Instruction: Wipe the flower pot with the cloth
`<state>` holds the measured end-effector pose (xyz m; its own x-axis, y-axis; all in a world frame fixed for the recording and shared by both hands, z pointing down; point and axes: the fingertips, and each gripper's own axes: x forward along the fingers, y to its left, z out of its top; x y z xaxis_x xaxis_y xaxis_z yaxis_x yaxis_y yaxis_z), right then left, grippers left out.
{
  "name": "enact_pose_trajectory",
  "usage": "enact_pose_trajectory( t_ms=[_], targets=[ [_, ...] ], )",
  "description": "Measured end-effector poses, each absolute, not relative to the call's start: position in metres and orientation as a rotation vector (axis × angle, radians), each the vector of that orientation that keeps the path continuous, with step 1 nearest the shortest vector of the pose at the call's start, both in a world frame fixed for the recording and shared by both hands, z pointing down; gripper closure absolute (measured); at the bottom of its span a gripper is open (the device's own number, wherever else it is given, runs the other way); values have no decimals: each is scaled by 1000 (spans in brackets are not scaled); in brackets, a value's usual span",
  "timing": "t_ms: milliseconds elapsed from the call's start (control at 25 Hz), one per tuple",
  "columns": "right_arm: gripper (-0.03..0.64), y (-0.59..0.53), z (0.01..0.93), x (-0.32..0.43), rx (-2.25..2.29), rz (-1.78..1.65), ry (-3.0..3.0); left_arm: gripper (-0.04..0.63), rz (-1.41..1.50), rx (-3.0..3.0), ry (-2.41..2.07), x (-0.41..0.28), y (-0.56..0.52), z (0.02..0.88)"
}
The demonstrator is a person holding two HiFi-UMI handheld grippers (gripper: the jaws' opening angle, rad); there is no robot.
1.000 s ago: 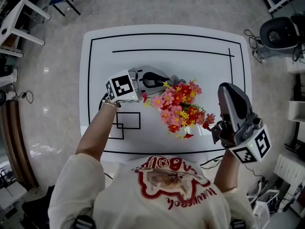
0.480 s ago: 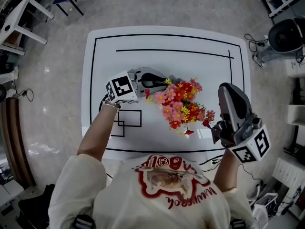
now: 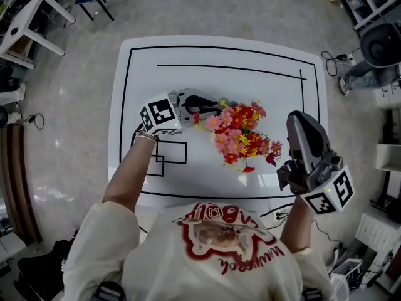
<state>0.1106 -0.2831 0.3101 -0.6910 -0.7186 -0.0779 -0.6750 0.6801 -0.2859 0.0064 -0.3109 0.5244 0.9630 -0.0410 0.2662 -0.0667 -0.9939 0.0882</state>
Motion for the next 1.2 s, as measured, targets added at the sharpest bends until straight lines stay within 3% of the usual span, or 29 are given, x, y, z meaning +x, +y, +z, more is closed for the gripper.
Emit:
enact_pose_trajectory(
  t_ms=[1200],
  targets=[
    [617,-232,299,101,-1124,-322,2716,540,417,2992,-261,-20,-293,525]
  ],
)
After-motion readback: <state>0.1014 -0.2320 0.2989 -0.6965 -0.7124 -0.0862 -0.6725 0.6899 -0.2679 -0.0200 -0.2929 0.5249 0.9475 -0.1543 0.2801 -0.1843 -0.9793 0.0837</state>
